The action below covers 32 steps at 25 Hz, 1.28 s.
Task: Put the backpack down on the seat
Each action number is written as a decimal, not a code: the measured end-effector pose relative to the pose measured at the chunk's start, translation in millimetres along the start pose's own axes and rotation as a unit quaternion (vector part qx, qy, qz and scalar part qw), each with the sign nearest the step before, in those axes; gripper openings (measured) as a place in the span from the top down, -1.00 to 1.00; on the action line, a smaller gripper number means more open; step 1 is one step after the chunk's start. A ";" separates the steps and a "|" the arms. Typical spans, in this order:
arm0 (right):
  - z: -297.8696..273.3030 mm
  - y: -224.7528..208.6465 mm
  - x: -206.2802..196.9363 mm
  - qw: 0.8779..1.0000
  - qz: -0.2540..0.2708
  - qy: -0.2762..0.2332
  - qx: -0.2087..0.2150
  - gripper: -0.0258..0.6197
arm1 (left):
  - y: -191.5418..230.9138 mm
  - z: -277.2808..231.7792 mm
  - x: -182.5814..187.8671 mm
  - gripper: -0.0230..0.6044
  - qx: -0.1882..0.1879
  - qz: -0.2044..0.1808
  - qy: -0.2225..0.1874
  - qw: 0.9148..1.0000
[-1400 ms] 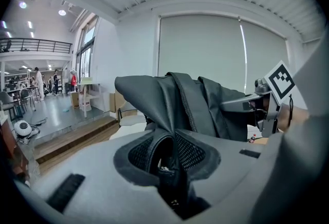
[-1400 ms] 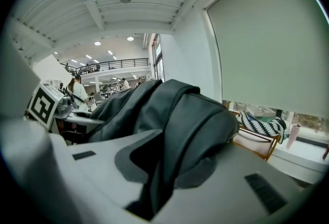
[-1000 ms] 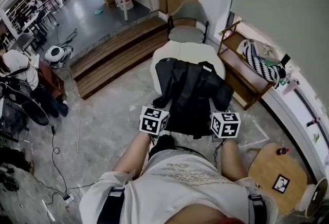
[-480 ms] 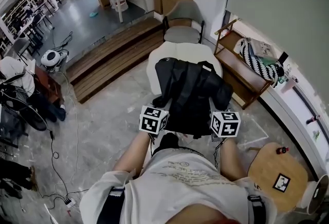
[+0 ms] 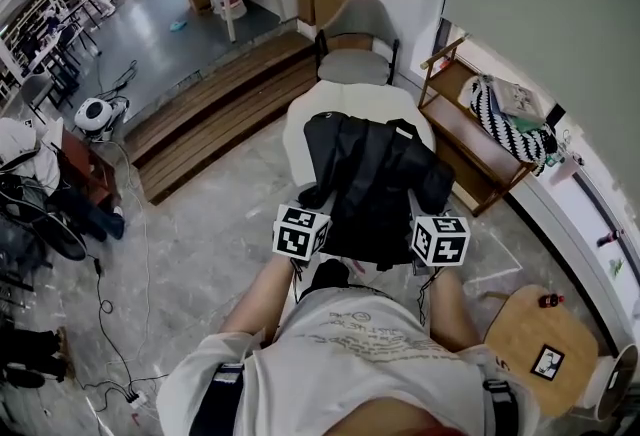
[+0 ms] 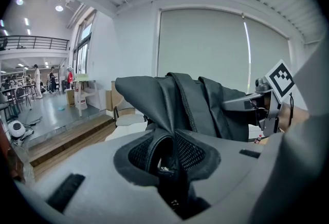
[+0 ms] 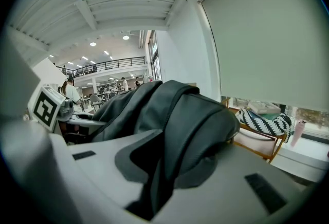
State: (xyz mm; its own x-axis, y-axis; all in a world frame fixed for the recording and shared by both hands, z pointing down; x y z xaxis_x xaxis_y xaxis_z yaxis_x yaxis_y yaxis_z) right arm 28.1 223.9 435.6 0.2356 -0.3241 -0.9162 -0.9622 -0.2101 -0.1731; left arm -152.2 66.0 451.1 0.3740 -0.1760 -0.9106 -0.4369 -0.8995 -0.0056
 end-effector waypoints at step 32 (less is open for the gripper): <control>-245.7 -75.1 104.7 0.998 -0.017 0.053 -0.027 0.72 | 168.4 -223.2 78.5 0.61 -0.058 0.021 0.035 0.997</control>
State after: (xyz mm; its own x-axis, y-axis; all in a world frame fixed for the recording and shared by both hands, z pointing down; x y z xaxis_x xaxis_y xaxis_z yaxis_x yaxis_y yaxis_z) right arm 158.5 -20.8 441.4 0.2832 -0.4119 -0.8661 -0.9457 -0.2704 -0.1806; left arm -13.9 -188.5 470.9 0.4147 -0.2387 -0.8781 -0.3576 -0.9301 0.0839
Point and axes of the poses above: the fingertips, and each gripper's own axes: z backward along the fingers, y to its left, x out of its top, the point moved 6 cm from there along z, backward along the fingers, and after that the axes turned 6 degrees about x, right-handed, at the moved point
